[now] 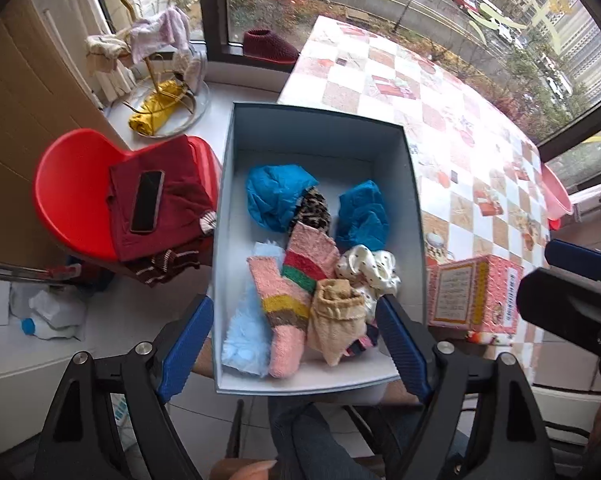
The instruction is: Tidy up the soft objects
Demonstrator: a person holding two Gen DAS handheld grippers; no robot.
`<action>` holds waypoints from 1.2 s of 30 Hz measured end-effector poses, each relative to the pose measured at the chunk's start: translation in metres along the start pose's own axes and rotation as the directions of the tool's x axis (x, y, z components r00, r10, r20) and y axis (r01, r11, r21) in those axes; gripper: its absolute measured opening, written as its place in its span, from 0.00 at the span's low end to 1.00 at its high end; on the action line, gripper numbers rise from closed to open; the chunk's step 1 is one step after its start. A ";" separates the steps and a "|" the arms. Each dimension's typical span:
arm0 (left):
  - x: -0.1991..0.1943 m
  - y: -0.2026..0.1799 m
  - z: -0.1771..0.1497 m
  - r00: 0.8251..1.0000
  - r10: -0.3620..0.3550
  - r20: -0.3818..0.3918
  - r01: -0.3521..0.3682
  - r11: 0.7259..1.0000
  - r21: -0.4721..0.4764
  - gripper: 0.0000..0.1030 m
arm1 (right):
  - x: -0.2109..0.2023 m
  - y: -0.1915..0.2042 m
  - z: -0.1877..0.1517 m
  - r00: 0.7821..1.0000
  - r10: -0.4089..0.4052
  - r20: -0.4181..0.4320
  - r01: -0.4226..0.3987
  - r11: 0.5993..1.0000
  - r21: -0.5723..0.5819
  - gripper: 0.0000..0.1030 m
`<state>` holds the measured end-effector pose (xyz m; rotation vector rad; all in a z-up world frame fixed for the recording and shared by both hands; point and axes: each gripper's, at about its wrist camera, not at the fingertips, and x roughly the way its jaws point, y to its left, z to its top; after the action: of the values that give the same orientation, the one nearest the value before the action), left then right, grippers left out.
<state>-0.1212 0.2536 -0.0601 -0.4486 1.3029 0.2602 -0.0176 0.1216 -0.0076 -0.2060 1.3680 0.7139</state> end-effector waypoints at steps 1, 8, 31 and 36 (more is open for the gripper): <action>0.000 0.000 -0.001 1.000 -0.009 -0.012 0.009 1.000 0.008 0.85 | -0.004 0.002 -0.001 1.000 -0.003 0.004 0.003 1.000 -0.013 0.99; -0.014 -0.014 -0.025 0.999 -0.005 -0.042 0.006 0.999 0.040 0.85 | -0.008 0.011 -0.016 1.000 -0.001 -0.009 0.000 0.999 -0.053 0.99; -0.012 -0.015 -0.060 0.991 0.035 -0.128 -0.026 0.997 0.077 0.85 | 0.015 0.009 -0.051 0.996 -0.018 -0.082 0.022 0.999 0.040 0.99; -0.011 -0.012 -0.063 0.988 0.046 -0.146 -0.035 0.996 0.077 0.85 | 0.015 0.011 -0.058 0.998 -0.011 -0.067 0.014 0.999 0.048 0.99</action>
<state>-0.1734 0.2146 -0.0598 -0.3842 1.4630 0.2141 -0.0712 0.1047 -0.0314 -0.2012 1.4454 0.6681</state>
